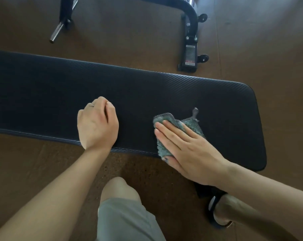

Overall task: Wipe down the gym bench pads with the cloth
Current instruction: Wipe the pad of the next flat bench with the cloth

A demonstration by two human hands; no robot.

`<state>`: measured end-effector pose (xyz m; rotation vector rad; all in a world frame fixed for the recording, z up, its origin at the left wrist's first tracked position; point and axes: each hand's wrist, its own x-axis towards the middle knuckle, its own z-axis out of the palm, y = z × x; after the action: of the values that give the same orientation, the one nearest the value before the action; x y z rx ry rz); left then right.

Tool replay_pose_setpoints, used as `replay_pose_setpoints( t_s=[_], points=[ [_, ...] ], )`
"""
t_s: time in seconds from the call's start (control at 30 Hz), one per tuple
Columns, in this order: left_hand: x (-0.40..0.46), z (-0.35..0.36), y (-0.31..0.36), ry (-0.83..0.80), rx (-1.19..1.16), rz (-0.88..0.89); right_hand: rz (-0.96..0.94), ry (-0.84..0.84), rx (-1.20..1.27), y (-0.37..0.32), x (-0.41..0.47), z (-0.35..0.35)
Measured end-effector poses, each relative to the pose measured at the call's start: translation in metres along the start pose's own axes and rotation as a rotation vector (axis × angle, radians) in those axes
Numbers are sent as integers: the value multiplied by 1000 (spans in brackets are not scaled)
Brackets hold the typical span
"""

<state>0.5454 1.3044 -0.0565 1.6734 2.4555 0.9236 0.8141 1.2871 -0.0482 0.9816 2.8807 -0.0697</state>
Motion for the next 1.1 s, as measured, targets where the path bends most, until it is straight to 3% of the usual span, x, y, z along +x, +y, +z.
replay_pose_setpoints(
  t_s=[0.1,0.23,0.47,0.63,0.8,1.0,1.1],
  points=[
    [0,0,0,-4,15,-2,-17,26,147,-9,64,-7],
    [1,-1,-1,-12,35,-7,135,-22,222,-10,126,-15],
    [0,0,1,-21,45,-9,55,7,212,-47,47,-5],
    [0,1,3,-18,57,-26,0,-21,252,-18,96,-13],
    [1,-2,2,-31,40,-48,148,7,285,20,157,-19],
    [-1,-2,4,-9,17,-71,604,23,259,116,71,-10],
    [0,-1,6,3,27,-59,776,-23,302,116,53,-12]
  ],
)
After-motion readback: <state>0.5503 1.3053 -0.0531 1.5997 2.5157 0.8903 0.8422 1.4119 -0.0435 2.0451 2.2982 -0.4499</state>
